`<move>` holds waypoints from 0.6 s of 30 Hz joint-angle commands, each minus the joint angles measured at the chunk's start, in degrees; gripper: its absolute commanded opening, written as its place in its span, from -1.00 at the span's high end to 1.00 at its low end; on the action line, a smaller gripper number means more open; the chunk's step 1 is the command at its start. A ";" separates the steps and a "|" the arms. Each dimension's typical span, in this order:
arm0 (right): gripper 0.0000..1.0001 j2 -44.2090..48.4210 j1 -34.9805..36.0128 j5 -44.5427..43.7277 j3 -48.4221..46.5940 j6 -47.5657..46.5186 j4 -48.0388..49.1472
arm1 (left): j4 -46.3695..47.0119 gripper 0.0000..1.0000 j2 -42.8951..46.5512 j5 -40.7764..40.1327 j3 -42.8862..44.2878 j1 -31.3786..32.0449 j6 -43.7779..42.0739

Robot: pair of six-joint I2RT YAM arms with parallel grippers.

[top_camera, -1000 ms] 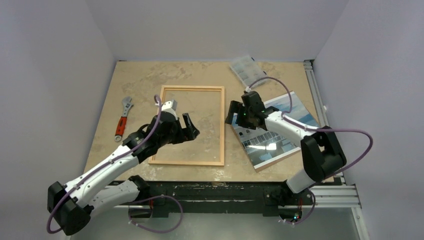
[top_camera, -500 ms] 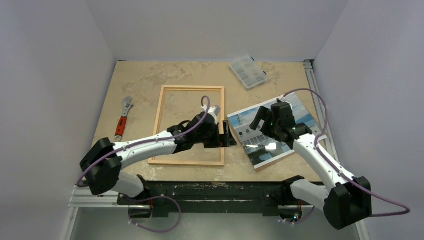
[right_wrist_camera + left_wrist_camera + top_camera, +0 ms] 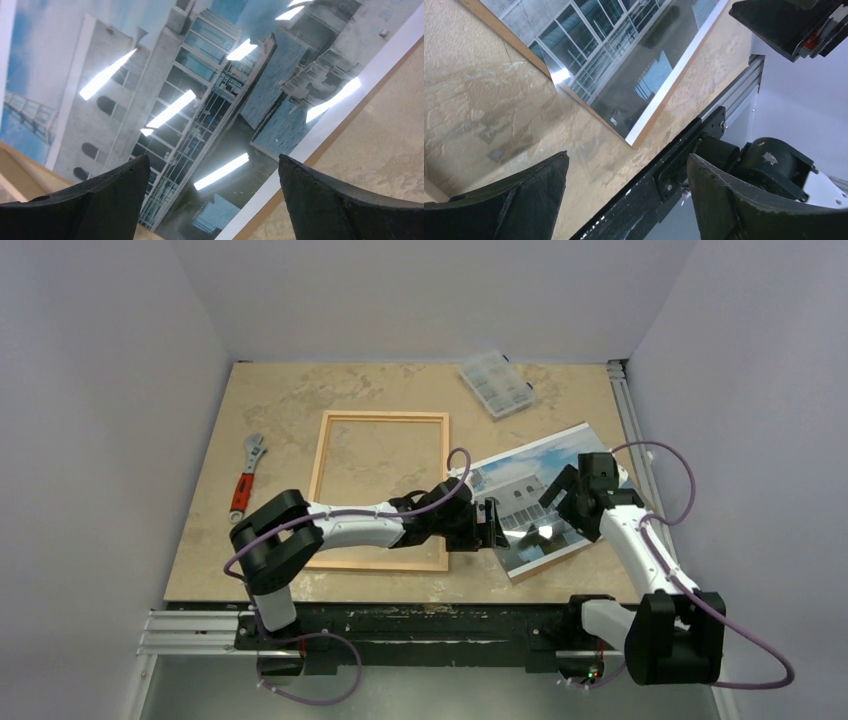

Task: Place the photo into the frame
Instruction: Move the photo frame item to the center of the board.

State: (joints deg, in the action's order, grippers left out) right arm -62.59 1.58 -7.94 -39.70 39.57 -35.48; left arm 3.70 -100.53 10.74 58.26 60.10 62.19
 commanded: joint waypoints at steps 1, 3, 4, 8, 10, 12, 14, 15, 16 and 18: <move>-0.97 -4.14 -2.73 1.82 0.90 -0.93 2.00 | 1.31 -0.70 -2.69 1.18 4.62 0.11 2.16; -0.97 -6.43 -4.22 2.45 1.17 -0.59 2.82 | -0.71 -0.68 -3.77 0.33 5.64 0.11 2.39; -0.97 -7.47 -4.77 3.18 1.51 -0.49 3.33 | -2.12 -0.68 -4.06 -0.33 6.01 0.18 2.40; -0.97 -10.52 -7.37 7.05 4.05 0.66 6.70 | -7.84 -0.68 -5.64 -1.30 8.17 0.20 2.23; -0.97 -11.60 -8.32 7.81 4.96 1.02 7.83 | -8.48 -0.68 -6.92 -0.93 9.05 0.20 2.27; -0.97 -12.32 -9.11 9.35 5.51 1.12 8.42 | -8.01 -0.68 -8.36 -0.35 9.68 0.20 2.48; -0.97 -12.55 -9.60 9.80 5.74 1.03 8.67 | -7.77 -0.68 -9.58 -0.21 10.29 0.20 2.66; -0.97 -12.44 -9.74 9.79 5.92 0.97 8.84 | -7.98 -0.68 -10.17 0.01 10.82 0.20 2.55; -0.97 -12.35 -9.83 9.87 6.07 0.97 8.93 | -8.78 -0.68 -10.73 0.07 11.50 0.20 2.35; -0.97 -12.07 -10.00 9.98 6.48 0.93 9.13 | -9.82 -0.68 -11.59 -0.35 12.56 0.20 2.15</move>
State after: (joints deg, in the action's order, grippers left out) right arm -72.53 -7.97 -0.43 -36.93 39.90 -29.39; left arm -3.75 -110.41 10.72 67.55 60.03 64.29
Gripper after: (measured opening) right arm 0.984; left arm 0.843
